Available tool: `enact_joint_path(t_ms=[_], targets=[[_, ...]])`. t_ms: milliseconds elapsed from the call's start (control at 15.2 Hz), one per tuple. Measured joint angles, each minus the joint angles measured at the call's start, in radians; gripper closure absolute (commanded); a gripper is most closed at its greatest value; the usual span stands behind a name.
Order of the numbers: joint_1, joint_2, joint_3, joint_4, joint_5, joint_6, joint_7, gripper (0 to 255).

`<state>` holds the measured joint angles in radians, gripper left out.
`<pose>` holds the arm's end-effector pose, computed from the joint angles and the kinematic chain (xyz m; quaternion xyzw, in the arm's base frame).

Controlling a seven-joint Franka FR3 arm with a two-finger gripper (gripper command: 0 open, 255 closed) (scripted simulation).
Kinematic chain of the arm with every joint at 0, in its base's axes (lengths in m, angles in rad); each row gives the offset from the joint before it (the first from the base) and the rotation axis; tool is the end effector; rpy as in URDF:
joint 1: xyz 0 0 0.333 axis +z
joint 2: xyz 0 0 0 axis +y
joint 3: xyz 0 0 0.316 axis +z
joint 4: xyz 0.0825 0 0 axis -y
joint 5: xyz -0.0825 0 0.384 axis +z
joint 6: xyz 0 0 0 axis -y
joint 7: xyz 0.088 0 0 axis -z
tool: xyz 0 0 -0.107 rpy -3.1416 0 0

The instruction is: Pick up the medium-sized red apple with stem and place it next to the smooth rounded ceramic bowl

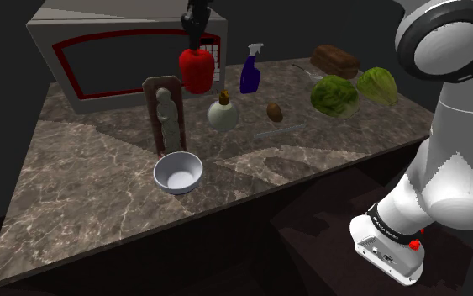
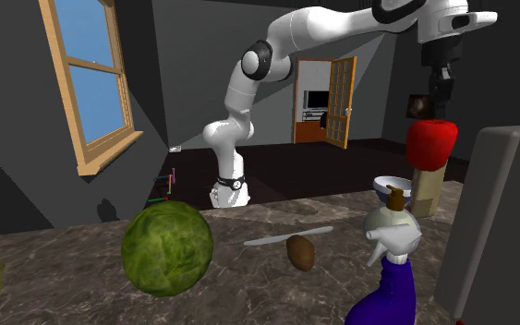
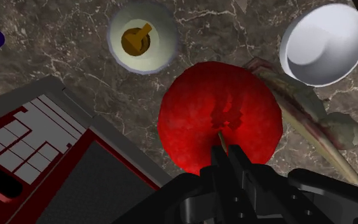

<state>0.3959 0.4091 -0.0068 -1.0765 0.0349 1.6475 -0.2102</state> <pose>0.6284 0.2626 0.6136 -0.9521 -0.2946 -0.0791 0.0233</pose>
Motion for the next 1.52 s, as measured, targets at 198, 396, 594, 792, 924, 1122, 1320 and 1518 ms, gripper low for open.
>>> enact_joint_path(t_ms=[198,396,594,792,924,1122,1320,1518], targets=[[0.033,0.025,0.010,0.017,-0.010,0.008,0.042,255],[0.035,0.009,0.010,-0.045,-0.011,0.054,0.044,255],[0.037,-0.003,0.011,-0.105,-0.012,0.102,0.046,255],[0.036,-0.016,0.010,-0.166,-0.011,0.150,0.043,255],[0.036,-0.024,0.010,-0.203,-0.011,0.181,0.042,255],[0.038,-0.027,0.011,-0.247,-0.011,0.221,0.043,255],[0.036,-0.035,0.010,-0.304,-0.010,0.269,0.040,255],[0.036,-0.035,0.010,-0.345,-0.010,0.310,0.039,255]])
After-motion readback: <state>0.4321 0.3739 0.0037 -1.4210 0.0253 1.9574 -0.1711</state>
